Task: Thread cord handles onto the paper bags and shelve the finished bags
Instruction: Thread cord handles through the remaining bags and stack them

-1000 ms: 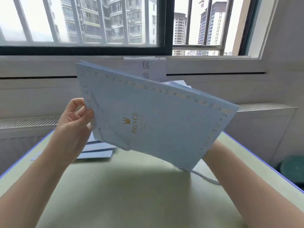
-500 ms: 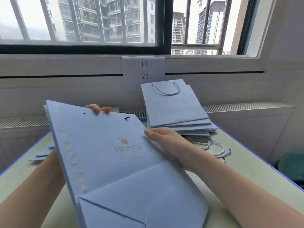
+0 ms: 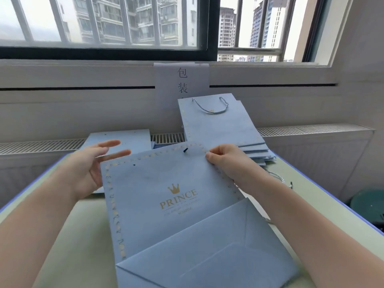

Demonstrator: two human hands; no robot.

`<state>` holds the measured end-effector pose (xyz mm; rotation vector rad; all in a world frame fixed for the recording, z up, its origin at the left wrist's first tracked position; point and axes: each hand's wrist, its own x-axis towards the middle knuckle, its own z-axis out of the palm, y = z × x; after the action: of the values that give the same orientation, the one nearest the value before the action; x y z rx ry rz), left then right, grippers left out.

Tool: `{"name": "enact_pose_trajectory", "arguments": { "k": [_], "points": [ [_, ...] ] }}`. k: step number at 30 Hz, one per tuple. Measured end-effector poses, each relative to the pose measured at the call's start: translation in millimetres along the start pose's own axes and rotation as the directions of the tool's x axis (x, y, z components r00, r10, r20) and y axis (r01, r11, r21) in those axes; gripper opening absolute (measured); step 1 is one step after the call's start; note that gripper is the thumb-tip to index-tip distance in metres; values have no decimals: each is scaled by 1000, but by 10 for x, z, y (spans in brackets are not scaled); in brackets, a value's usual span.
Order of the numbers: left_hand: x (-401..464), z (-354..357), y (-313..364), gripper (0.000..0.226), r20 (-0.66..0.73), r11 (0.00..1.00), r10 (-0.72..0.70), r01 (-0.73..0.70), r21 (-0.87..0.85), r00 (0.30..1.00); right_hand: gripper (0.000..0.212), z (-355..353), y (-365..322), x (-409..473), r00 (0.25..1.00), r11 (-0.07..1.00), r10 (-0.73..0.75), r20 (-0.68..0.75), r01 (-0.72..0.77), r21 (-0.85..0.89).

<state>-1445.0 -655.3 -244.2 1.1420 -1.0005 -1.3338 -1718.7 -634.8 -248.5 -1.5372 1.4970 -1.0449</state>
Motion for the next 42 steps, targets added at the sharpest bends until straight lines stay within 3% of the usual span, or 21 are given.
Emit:
{"name": "enact_pose_trajectory", "arguments": {
  "k": [4,7,9,12,15,21,23,25,27,29,33,35,38,40,42],
  "points": [
    [-70,18,15,15,74,944,58,-79,321,996,29,-24,63,61,990,907,-114,-86,68,-416],
    [-121,183,-77,10,189,795,122,-210,568,974,26,-9,67,58,946,778,-290,-142,147,-611],
    [-136,274,-159,16,274,704,164,-307,641,948,30,-10,43,38,905,799,-396,-157,255,-544],
    [-100,340,-267,19,292,655,254,-386,650,922,25,5,-81,-48,869,883,-465,-172,441,-159],
    [-54,363,-348,21,254,641,350,-428,637,902,18,66,-182,-131,856,856,-503,-116,512,66],
    [-41,318,-299,27,227,554,415,-443,705,881,16,226,-148,-145,784,789,-614,-87,613,-49],
    [-28,244,-210,19,230,450,345,-375,810,910,13,199,-179,-140,773,785,-620,-134,608,-117],
    [-22,166,-133,9,214,285,196,-264,921,957,10,143,-260,-137,764,782,-622,-171,599,-171],
    [-30,119,-103,15,173,132,61,-180,975,983,13,104,-375,-129,770,780,-621,-150,587,-218],
    [-39,131,-100,24,174,66,-5,-173,983,985,15,107,-475,-112,815,802,-577,-56,553,-228],
    [-69,193,-127,23,223,121,4,-222,968,975,14,263,-554,-24,858,824,-506,92,512,-243],
    [-63,211,-133,18,227,270,22,-224,936,974,27,360,-518,40,851,819,-520,75,521,-241],
    [-85,216,-108,18,254,513,39,-237,825,966,38,475,-391,124,815,808,-576,-67,554,-204],
    [-103,270,-130,24,294,534,49,-273,800,955,39,474,-300,148,804,821,-571,-167,560,-114],
    [-103,368,-223,26,346,399,77,-347,849,935,36,440,-262,157,817,840,-531,-223,542,-15]
  ]
}}
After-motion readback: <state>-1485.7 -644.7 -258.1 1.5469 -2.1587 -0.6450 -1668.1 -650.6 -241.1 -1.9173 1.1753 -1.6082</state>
